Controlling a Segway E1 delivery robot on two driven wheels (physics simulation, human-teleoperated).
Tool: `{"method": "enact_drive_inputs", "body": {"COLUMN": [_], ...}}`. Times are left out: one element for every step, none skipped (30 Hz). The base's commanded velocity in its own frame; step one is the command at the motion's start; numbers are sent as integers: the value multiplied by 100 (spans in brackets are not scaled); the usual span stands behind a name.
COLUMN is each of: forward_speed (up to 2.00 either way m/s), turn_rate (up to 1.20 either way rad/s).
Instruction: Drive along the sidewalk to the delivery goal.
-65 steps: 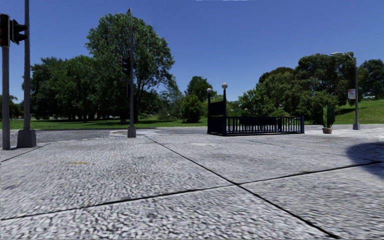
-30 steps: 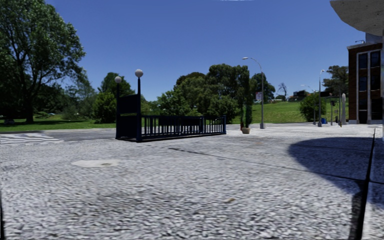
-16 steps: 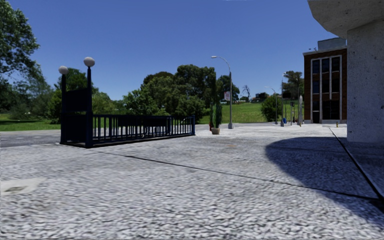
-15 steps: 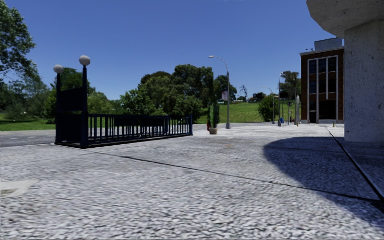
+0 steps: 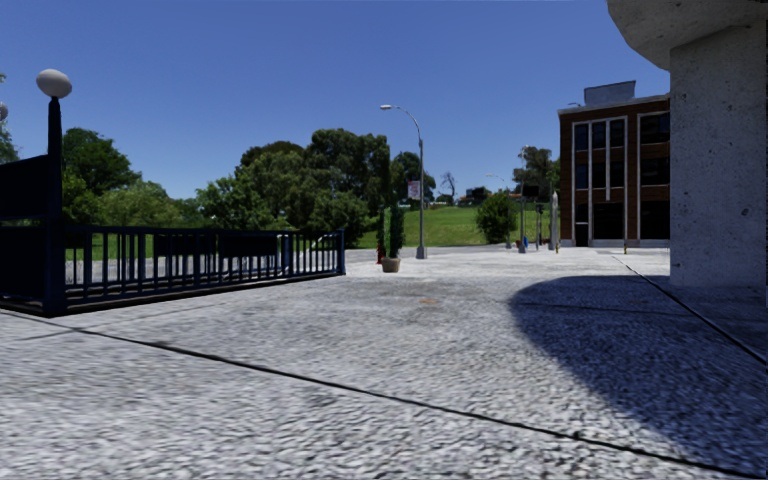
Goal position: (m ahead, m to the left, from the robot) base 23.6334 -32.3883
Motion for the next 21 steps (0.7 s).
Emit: {"method": "enact_drive_inputs", "body": {"forward_speed": [200,200,200,200,200,200,200,200,200,200,200,200,200,200,200,200,200,200,200,200,200], "turn_rate": [-47,-47,-47,-47,-47,-47,-47,-47,-47,-47,-51,-51,-56,-57,-57,-57,-57,-57,-57,-57,-57]}}
